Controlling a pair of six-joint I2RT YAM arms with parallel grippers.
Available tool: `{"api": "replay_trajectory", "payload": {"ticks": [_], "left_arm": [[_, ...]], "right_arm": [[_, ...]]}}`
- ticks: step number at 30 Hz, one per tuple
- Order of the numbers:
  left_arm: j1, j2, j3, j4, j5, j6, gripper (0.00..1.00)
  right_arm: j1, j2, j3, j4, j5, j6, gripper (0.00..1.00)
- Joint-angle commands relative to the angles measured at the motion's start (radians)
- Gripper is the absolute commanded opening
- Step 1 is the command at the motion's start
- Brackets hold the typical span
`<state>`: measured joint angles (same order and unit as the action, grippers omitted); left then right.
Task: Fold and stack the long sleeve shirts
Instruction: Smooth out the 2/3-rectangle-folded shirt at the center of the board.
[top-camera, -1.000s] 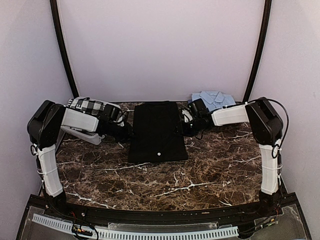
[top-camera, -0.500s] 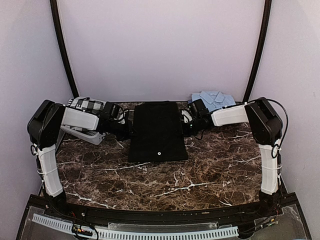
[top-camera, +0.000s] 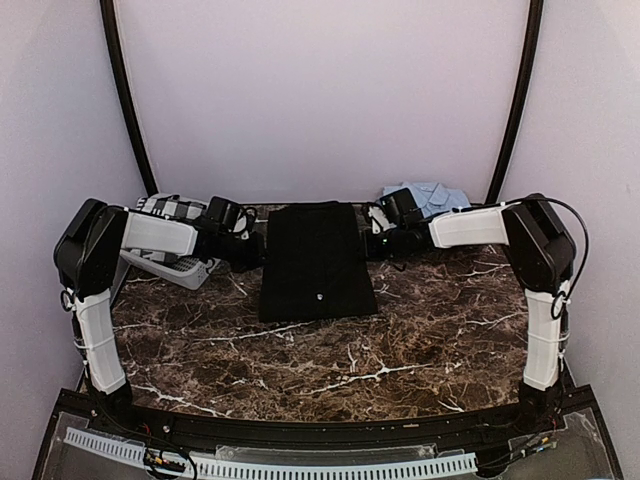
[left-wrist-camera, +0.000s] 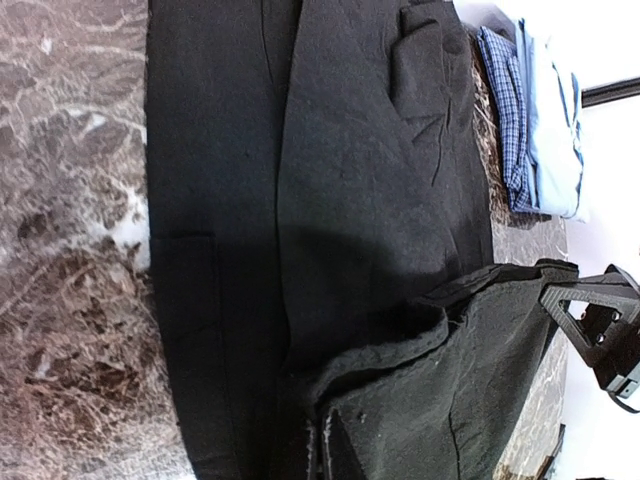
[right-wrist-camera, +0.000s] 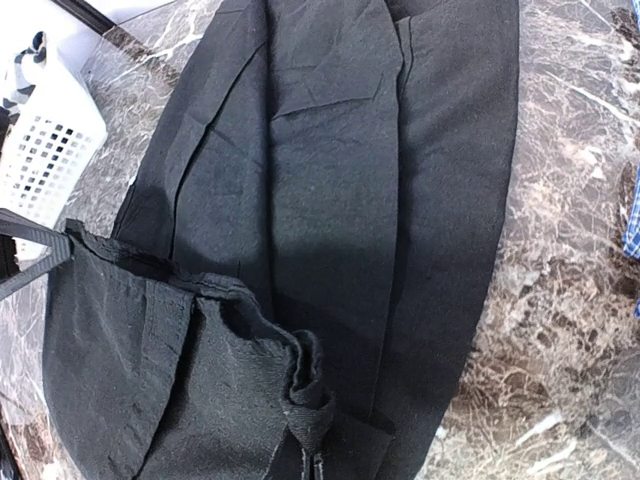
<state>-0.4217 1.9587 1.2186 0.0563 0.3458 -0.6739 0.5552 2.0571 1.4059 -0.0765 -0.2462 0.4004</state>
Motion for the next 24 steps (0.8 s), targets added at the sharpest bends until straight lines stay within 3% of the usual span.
{"api": "replay_trajectory", "payload": {"ticks": [1,4,7,10,12,17,20,24], "left_arm": [[0.007,-0.006,0.058,-0.003,-0.054,0.023,0.01],[0.011,0.038,0.095,-0.020,-0.062,0.038,0.01],[0.016,0.067,0.123,-0.041,-0.067,0.051,0.02],[0.021,0.075,0.136,-0.065,-0.077,0.057,0.11],[0.025,0.074,0.150,-0.105,-0.099,0.058,0.23],[0.027,0.038,0.191,-0.185,-0.151,0.088,0.51],[0.027,-0.012,0.201,-0.210,-0.190,0.102,0.57],[0.013,-0.086,0.176,-0.230,-0.181,0.096,0.56]], "right_arm": [[-0.005,0.036,0.049,0.019,0.029,0.004,0.00],[-0.008,0.065,0.073,0.005,0.033,0.011,0.01],[-0.009,0.074,0.095,-0.029,0.046,0.012,0.19],[-0.008,0.050,0.111,-0.078,0.084,0.007,0.38],[-0.008,0.021,0.115,-0.111,0.127,0.001,0.45],[0.015,-0.068,0.125,-0.200,0.236,-0.022,0.53],[0.064,-0.100,0.134,-0.245,0.294,-0.040,0.54],[0.132,-0.116,0.100,-0.237,0.268,-0.035,0.53]]}}
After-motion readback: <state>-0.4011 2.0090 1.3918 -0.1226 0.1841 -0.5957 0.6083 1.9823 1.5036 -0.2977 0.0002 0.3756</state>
